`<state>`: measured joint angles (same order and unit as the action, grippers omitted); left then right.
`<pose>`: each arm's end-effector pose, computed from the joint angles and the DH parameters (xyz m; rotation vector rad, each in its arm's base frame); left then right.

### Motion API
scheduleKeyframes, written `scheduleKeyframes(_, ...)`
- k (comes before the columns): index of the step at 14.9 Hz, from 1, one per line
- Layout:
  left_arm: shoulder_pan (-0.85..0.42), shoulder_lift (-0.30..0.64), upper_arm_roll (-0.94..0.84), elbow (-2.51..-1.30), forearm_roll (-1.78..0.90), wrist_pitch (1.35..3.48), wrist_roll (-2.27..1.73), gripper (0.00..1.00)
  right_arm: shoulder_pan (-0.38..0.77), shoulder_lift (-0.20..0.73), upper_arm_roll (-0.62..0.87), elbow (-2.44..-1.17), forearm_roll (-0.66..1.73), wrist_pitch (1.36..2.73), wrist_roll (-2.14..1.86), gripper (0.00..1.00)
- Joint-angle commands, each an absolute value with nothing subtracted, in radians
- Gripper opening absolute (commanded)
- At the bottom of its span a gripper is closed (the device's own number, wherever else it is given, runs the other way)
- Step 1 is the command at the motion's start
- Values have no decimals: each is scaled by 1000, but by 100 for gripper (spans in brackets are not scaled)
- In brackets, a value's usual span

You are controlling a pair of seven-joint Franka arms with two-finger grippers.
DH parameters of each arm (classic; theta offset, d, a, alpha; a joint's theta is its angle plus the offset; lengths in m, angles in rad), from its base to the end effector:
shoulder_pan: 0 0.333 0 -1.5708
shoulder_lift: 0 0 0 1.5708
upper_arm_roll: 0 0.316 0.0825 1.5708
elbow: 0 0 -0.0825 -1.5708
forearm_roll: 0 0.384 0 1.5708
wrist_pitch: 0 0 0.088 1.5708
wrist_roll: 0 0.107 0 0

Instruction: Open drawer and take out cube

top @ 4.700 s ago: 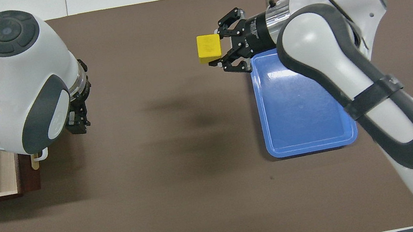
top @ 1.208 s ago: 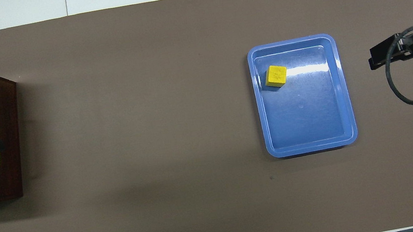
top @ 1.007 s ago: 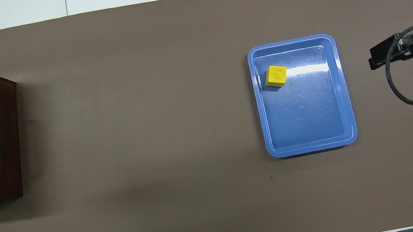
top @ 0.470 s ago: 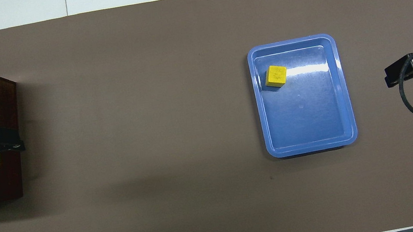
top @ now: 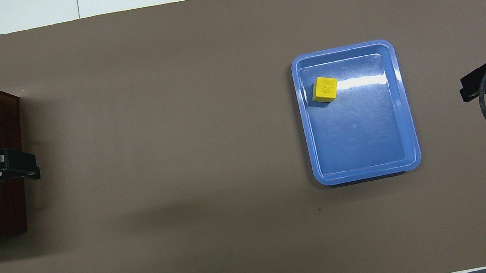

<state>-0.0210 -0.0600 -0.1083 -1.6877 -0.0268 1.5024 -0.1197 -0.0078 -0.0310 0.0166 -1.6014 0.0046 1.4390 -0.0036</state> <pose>0.5205 -0.0723 0.5966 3.1306 -0.0143 -0.1994 0.5298 0.0053 0.6164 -3.1310 -0.0198 0.2060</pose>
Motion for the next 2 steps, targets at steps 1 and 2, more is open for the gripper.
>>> scheduleKeyframes(1,-31,-44,-100,-1649,-14,1468,-83,100,-17,-35,26,-1595,-18,1424,-21,100)
scheduleKeyframes(2,-31,-44,-100,-1649,-14,1470,-83,100,-17,-35,26,-1595,-18,1424,-21,100)
